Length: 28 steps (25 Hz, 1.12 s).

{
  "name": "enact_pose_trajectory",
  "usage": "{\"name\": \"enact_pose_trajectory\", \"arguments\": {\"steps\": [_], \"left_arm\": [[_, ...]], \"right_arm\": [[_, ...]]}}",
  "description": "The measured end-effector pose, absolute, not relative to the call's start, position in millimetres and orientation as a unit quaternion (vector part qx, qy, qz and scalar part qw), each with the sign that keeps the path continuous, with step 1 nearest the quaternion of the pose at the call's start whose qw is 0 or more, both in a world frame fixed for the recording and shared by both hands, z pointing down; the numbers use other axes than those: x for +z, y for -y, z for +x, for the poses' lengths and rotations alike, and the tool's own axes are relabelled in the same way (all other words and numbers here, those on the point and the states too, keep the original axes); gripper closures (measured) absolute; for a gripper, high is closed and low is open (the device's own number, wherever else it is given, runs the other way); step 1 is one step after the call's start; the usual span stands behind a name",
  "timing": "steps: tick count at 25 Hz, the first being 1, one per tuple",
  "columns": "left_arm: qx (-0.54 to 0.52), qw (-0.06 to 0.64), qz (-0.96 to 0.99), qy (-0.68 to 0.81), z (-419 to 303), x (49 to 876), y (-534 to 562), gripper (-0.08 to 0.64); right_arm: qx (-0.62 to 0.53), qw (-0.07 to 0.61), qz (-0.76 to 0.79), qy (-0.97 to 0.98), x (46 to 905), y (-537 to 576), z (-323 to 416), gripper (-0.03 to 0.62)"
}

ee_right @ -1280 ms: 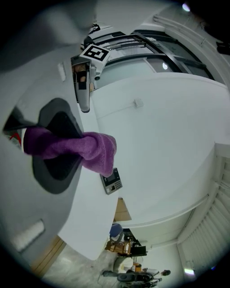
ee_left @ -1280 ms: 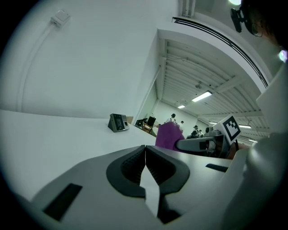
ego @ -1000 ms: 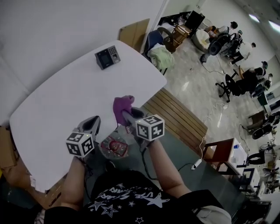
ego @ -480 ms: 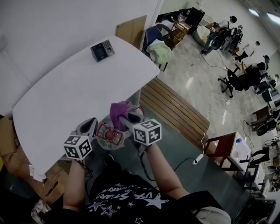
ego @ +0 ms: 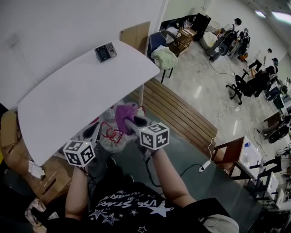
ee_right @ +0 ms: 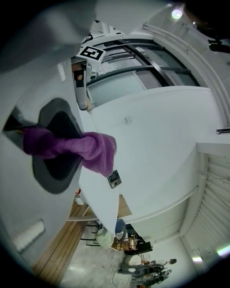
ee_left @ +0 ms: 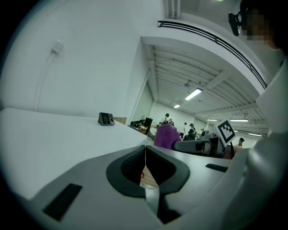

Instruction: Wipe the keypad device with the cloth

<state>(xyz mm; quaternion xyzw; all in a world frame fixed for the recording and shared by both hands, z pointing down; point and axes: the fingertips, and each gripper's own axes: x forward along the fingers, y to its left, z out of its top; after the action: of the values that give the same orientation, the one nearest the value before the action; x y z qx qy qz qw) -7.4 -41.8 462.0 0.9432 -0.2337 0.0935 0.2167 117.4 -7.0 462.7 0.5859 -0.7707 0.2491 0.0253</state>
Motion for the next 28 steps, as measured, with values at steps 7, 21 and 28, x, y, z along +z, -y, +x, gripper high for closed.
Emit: {"name": "enact_pose_trajectory", "arguments": {"steps": [7,21,28], "left_arm": [[0.086,0.213,0.938,0.260,-51.7,450.5,-3.9,0.551],[0.085,0.203,0.949,0.227,-123.0,434.1,-24.8,0.551],[0.087,0.200,0.951,0.219,-186.7,437.0,-28.6,0.551]], "right_arm": [[0.244,0.020,0.570,0.784,449.7,-30.6,82.7,0.494],[0.259,0.032,0.584,0.769,441.8,-59.5,-0.2,0.494],[0.280,0.005,0.594,0.754,436.6,-66.2,-58.3,0.494]]}}
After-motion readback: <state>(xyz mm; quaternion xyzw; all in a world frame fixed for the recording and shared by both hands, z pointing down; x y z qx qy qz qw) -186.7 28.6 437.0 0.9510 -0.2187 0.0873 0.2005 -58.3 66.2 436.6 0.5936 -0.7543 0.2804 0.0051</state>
